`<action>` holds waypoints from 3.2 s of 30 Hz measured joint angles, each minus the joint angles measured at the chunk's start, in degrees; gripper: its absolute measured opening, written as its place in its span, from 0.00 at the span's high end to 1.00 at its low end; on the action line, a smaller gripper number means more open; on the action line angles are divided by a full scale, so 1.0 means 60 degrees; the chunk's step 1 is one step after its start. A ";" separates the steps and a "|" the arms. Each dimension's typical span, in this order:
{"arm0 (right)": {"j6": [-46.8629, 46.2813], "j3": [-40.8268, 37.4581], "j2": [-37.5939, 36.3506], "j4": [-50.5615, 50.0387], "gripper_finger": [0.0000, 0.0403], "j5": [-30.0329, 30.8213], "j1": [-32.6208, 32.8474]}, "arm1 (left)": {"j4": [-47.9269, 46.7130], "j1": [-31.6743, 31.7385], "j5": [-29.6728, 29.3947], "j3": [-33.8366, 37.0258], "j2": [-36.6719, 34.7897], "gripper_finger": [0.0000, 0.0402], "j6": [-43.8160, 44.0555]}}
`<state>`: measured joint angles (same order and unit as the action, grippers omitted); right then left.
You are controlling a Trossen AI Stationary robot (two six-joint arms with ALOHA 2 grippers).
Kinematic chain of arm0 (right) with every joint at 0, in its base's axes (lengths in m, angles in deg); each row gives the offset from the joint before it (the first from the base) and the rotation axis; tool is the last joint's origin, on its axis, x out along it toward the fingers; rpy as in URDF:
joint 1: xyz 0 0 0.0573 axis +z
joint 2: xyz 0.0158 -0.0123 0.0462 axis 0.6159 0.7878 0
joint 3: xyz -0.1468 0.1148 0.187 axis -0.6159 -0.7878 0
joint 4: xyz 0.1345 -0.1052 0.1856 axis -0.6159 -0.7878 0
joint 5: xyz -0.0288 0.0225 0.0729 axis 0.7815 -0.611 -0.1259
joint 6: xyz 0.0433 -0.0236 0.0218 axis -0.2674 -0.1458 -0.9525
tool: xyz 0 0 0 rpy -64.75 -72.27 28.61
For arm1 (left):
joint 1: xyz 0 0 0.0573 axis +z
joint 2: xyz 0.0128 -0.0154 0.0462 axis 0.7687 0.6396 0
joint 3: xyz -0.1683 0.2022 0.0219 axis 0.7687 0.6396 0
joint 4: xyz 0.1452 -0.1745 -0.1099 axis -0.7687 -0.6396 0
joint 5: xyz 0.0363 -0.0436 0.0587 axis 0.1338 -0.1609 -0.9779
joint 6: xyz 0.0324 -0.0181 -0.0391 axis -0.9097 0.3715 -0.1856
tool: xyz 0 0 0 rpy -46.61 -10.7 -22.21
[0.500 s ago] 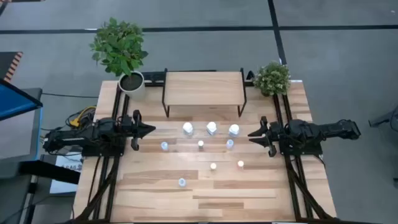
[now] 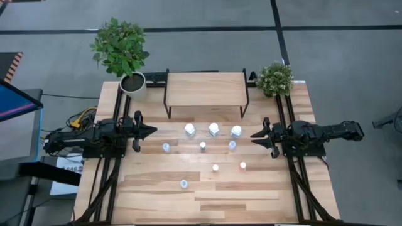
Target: Pick and place medicine bottles onto shelf by color
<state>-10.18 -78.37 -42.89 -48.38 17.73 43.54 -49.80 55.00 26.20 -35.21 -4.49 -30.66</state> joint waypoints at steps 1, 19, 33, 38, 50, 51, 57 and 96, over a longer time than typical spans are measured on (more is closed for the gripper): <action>0.0000 0.0001 0.0000 -0.0001 0.71 0.0000 0.0000 | 0.0001 0.0003 0.0000 0.0001 0.0002 1.00 0.0000; 0.0000 0.0002 0.0001 -0.0001 0.71 0.0000 0.0000 | 0.0001 0.0000 0.0000 -0.0003 0.0002 1.00 0.0000; 0.0000 -0.0001 0.0001 0.0000 0.71 0.0000 0.0000 | 0.0105 -0.0001 -0.0445 0.0001 0.0002 1.00 0.1614; 0.0000 -0.0001 0.0002 0.0002 0.71 0.0000 0.0000 | 0.0108 0.0000 -0.0510 0.0001 0.0016 1.00 0.2852; -0.0526 -0.0001 0.0004 0.0258 0.71 0.0022 -0.0025 | 0.0156 -0.0001 -0.0921 -0.0001 0.0016 1.00 0.2787; -0.0821 -0.0001 0.0002 0.0398 0.71 0.0034 -0.0025 | 0.0159 0.0003 -0.0998 -0.0003 0.0016 1.00 0.2816; -0.1960 -0.0001 0.0004 0.1771 0.71 0.0044 -0.0025 | 0.0218 0.0003 -0.1142 -0.0002 0.0016 1.00 0.3771; -0.3731 0.9041 0.7103 -0.6866 0.71 0.0994 0.0495 | -0.3931 -0.1010 -0.0176 -0.7784 0.8150 1.00 0.0007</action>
<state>-32.57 -24.12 -0.27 -89.58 23.70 46.51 -73.39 48.94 25.14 -81.91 44.41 -30.62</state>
